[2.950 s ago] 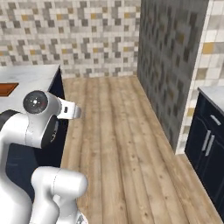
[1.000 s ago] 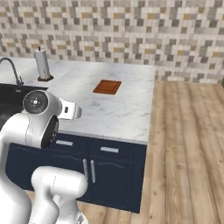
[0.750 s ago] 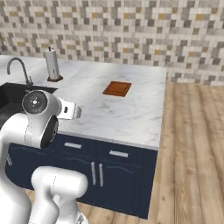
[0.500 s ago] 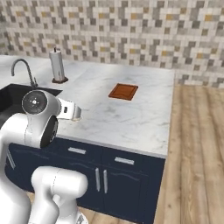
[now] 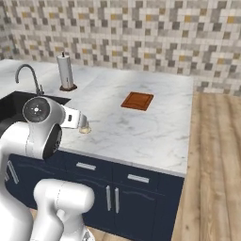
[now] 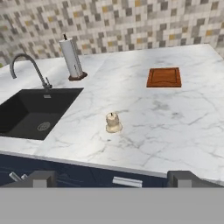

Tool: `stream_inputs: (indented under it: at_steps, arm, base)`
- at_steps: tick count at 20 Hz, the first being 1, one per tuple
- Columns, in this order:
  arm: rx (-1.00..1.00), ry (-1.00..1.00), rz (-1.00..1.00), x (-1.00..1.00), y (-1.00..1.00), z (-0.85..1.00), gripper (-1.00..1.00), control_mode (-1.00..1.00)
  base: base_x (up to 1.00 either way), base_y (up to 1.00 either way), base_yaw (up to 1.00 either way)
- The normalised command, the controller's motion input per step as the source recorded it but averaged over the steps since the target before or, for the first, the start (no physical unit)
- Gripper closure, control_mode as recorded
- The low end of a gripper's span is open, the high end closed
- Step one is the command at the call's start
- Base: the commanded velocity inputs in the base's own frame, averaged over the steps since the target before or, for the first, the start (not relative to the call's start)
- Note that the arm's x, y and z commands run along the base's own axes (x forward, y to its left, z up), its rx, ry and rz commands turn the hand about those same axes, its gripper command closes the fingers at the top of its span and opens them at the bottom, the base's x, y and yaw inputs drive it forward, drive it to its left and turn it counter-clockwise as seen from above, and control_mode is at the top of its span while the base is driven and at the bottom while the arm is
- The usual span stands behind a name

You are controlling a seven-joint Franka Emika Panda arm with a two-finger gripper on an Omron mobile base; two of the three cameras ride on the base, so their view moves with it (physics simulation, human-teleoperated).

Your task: Pick the candle and candle from the dining table and place them in the open cabinet. Close the cabinet after placing the objects.

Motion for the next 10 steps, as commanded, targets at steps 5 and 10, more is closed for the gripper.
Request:
stream_inputs:
  at_steps: [5,10]
  arm:
    - [0.00,0.00,0.00,0.00,0.00,0.00,-1.00,1.00]
    - [0.00,0.00,0.00,0.00,0.00,0.00,-1.00,1.00]
  base:
    - [0.19,0.29,-0.07]
    - [0.30,0.43,-0.11]
